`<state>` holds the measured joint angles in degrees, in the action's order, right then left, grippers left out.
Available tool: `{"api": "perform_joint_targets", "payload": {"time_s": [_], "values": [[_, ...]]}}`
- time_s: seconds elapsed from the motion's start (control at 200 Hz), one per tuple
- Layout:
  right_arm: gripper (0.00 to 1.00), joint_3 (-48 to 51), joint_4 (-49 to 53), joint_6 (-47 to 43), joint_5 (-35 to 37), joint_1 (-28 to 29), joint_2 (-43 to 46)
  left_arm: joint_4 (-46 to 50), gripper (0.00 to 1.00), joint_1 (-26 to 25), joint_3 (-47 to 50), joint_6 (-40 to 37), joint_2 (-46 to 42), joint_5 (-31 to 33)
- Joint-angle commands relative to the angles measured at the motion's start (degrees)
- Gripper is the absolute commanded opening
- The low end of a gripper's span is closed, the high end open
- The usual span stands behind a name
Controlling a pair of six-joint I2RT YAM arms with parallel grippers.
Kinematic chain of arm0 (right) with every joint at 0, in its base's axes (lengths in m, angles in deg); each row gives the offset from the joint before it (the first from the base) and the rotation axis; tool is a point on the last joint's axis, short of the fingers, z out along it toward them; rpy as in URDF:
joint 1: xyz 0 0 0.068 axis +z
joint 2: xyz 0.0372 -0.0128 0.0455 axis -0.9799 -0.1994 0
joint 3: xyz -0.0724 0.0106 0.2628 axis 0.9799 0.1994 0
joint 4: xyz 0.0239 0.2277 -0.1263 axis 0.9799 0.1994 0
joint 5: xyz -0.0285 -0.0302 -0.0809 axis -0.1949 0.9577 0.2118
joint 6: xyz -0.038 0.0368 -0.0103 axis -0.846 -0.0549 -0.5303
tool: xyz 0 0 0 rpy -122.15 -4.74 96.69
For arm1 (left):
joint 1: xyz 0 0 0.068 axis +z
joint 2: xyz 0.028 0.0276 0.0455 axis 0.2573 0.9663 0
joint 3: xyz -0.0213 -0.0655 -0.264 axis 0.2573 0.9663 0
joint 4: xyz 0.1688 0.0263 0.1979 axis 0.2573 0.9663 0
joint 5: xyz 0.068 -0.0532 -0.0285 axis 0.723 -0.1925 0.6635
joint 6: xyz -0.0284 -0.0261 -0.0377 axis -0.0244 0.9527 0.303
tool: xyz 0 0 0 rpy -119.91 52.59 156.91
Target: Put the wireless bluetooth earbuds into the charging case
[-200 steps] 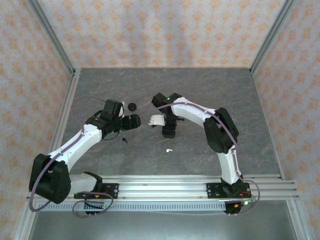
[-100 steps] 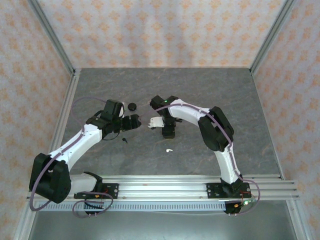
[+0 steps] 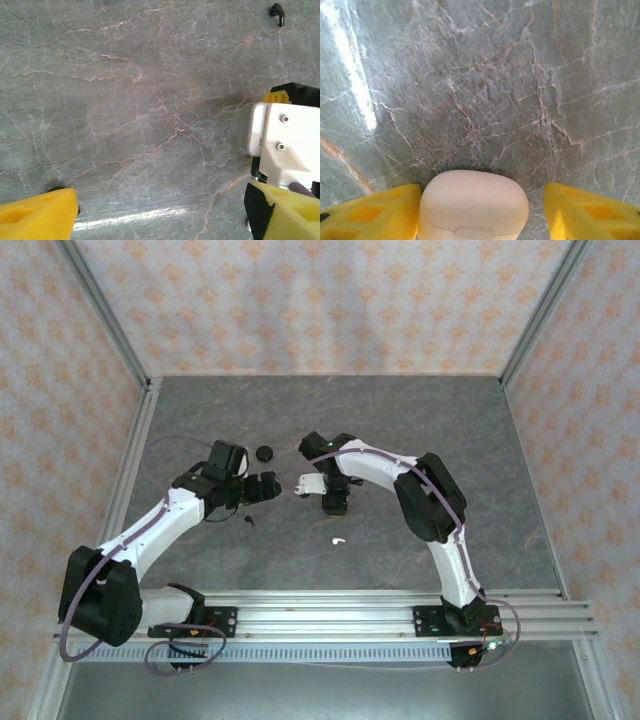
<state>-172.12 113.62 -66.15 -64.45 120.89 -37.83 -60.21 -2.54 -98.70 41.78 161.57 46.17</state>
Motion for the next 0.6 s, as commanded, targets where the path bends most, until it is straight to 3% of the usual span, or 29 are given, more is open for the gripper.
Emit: {"api": "perform_joint_targets", "payload": {"time_s": [0.0, 0.265, 0.595], "values": [[0.61, -1.24, -0.20, 6.67, 0.73, -0.18, -2.87, 1.69, 0.87, 0.40, -1.19, -1.41, -0.58, 1.70], [0.45, -5.07, 4.32, 25.25, 3.92, -0.73, -5.46, 2.32, 0.87, 0.45, -1.25, -2.11, -1.62, 2.44], [0.46, -6.37, 9.16, 35.90, 1.16, -1.41, -6.98, 3.03, 0.87, 0.39, -1.79, -2.47, -2.94, 2.80]]}}
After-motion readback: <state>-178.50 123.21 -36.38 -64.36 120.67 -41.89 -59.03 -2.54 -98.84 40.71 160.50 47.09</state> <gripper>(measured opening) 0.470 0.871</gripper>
